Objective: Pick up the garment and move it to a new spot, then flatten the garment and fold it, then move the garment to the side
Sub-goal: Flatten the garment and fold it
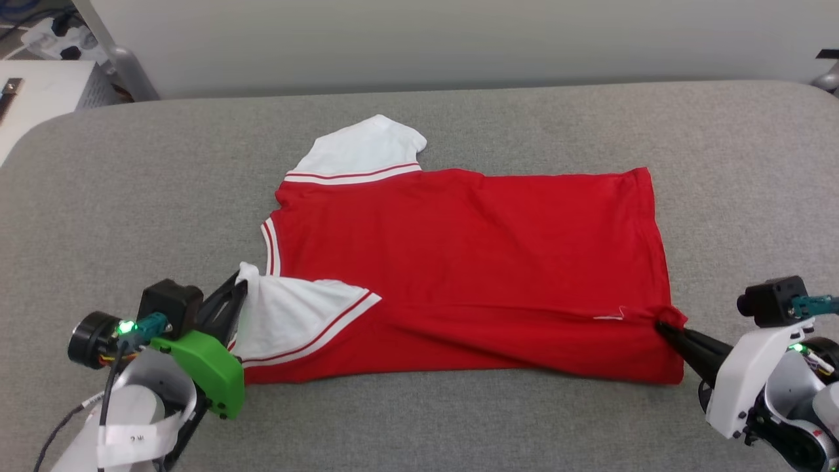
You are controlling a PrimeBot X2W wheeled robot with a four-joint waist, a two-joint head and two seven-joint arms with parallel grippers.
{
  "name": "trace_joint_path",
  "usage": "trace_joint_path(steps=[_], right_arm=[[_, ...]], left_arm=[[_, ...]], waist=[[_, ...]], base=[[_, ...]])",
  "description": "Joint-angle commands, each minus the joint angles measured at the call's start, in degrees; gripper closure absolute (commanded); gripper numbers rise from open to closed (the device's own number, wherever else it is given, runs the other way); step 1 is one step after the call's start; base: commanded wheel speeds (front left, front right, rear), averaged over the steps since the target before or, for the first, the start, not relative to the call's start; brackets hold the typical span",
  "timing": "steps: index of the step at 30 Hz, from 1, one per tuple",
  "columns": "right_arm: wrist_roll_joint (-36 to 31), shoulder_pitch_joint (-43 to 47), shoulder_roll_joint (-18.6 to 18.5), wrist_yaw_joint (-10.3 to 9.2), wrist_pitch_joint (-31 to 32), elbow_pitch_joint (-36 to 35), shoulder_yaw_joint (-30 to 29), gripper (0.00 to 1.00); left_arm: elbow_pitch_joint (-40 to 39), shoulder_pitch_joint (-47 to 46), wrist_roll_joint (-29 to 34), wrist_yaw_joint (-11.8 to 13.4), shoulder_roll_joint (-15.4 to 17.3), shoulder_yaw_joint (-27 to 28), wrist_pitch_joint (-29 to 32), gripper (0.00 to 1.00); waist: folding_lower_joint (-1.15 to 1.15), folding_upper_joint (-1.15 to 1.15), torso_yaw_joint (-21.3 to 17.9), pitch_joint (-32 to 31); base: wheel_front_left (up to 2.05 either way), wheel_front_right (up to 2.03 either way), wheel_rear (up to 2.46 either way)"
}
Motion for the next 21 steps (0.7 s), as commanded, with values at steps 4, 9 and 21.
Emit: trace_joint_path(steps=[4,9,21], right_arm=[[-1.19,-4.95,1.83,-0.04,1.9,1.21,-0.88,1.0],[-2.71,-9.61,3.69,-0.04,2.55,5.37,-0.63,1.0],[-5.9,-15.65,7.47,-0.04,-0.62,15.11,3.56,1.0]], left_arm=[[5.58,-6.74,-0.14,-0.74,0.99,-1.73,-0.59,1.0],[12.56,-12.49,-1.08,-0.99,0.42,-4.98,-1.8,1.0],[26.62,-20.56,-7.27,-1.04,-0.07,-17.92,-5.5,1.0]], waist=[[0.0,0.0,-1.9,5.47],[0.0,0.0,-1.87,8.13],[0.0,0.0,-1.47,10.89]], base=[[0.0,0.0,0.0],[0.0,0.0,0.0],[0.0,0.0,0.0]])
